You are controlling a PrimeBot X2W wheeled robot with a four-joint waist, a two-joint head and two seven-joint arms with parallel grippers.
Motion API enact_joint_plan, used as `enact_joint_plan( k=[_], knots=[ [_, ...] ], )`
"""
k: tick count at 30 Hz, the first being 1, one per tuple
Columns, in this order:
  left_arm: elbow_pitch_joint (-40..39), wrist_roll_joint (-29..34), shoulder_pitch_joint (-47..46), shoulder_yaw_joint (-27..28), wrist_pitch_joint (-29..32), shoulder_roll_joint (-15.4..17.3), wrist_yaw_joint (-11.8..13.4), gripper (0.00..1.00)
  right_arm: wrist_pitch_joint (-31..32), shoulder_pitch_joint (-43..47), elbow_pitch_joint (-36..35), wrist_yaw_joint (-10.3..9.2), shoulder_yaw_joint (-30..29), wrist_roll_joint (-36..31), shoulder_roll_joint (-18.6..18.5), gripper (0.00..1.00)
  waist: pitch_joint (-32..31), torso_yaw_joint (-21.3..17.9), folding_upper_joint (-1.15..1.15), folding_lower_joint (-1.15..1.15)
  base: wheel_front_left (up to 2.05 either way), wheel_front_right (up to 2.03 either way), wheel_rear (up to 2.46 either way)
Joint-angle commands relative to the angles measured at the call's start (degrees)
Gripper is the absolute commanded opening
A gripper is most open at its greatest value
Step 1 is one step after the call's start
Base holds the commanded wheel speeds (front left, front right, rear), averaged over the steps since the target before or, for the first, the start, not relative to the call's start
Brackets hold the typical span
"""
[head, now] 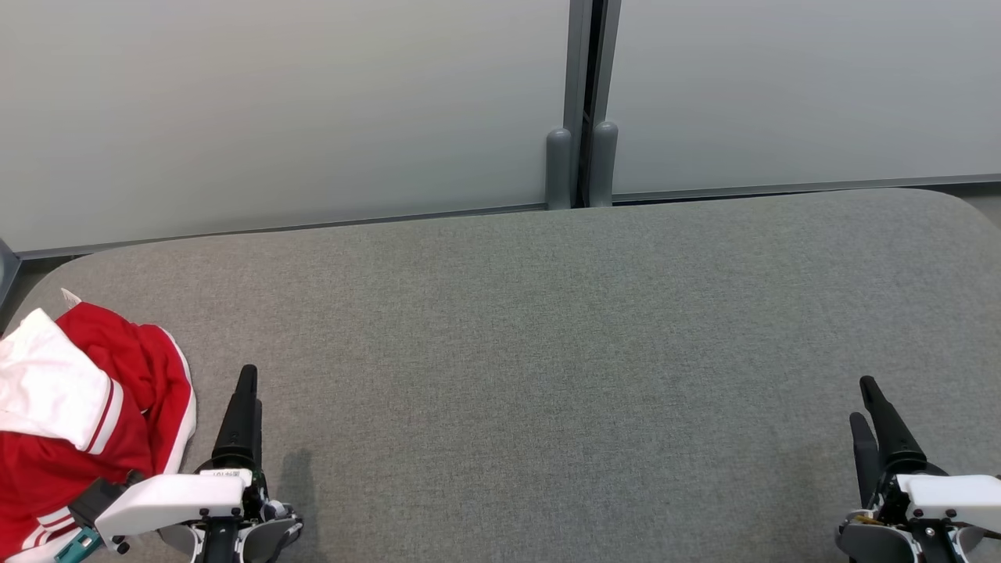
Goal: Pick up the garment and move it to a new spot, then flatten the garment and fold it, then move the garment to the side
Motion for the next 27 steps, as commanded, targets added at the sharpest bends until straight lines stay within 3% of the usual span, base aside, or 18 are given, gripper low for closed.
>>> enact_joint_plan(
  k=[1, 27],
  knots=[
    [-1.23, 1.74, -0.82, 0.18, -0.41, 0.53, 0.22, 1.0, -0.73, -1.47, -0.97, 0.18, 0.48, -1.61, -0.73, 1.0, 0.01, 0.01, 0.0, 0.0, 0.0, 0.0, 0.0],
    [-4.04, 30.8, 1.83, -2.17, -5.78, 0.79, 4.71, 1.0, -7.54, -2.26, -0.65, 0.24, 4.98, -29.97, -1.18, 1.0, 0.64, 0.11, 0.0, 0.0, 0.0, 0.0, 0.0]
  ],
)
